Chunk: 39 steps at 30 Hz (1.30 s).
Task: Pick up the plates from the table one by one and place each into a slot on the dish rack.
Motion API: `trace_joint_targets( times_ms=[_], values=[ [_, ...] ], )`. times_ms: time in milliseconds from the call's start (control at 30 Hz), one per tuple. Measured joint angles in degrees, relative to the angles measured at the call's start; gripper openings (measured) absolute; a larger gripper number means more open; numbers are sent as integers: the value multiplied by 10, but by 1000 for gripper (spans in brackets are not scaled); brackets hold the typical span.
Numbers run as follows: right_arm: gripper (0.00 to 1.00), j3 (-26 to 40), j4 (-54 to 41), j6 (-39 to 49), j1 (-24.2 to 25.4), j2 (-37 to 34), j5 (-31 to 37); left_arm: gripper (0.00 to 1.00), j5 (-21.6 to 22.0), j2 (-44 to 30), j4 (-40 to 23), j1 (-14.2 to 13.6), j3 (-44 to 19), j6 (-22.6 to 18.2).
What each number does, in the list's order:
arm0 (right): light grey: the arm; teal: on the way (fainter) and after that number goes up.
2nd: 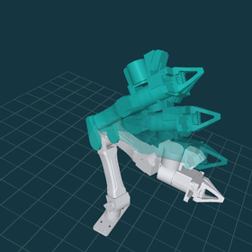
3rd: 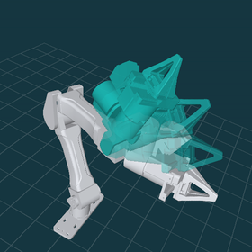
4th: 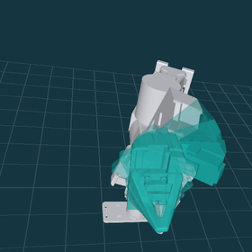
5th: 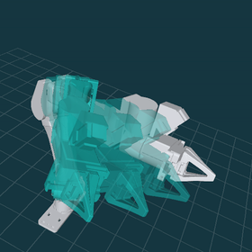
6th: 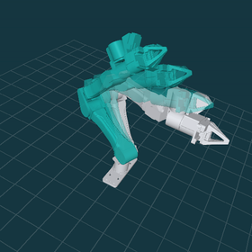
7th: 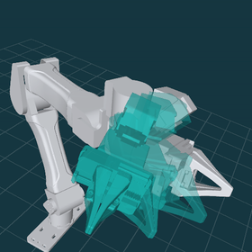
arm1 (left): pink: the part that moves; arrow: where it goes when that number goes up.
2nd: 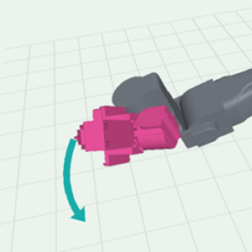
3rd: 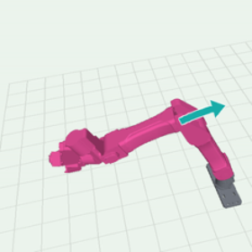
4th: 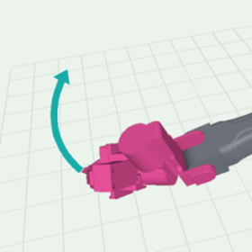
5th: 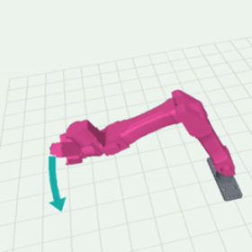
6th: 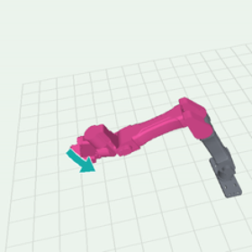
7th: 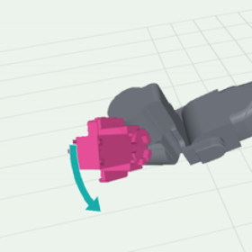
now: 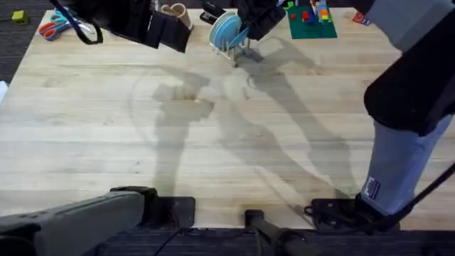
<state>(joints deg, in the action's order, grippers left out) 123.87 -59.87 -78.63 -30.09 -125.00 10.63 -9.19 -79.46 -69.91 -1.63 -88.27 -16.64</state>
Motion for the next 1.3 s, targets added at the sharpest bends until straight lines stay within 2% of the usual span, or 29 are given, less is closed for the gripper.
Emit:
trace_joint_targets(
  times_ms=[1300],
  values=[
    [35, 2, 7, -9, 17, -13, -21, 993, 0, 0, 0, 0, 0, 0]
  ],
)
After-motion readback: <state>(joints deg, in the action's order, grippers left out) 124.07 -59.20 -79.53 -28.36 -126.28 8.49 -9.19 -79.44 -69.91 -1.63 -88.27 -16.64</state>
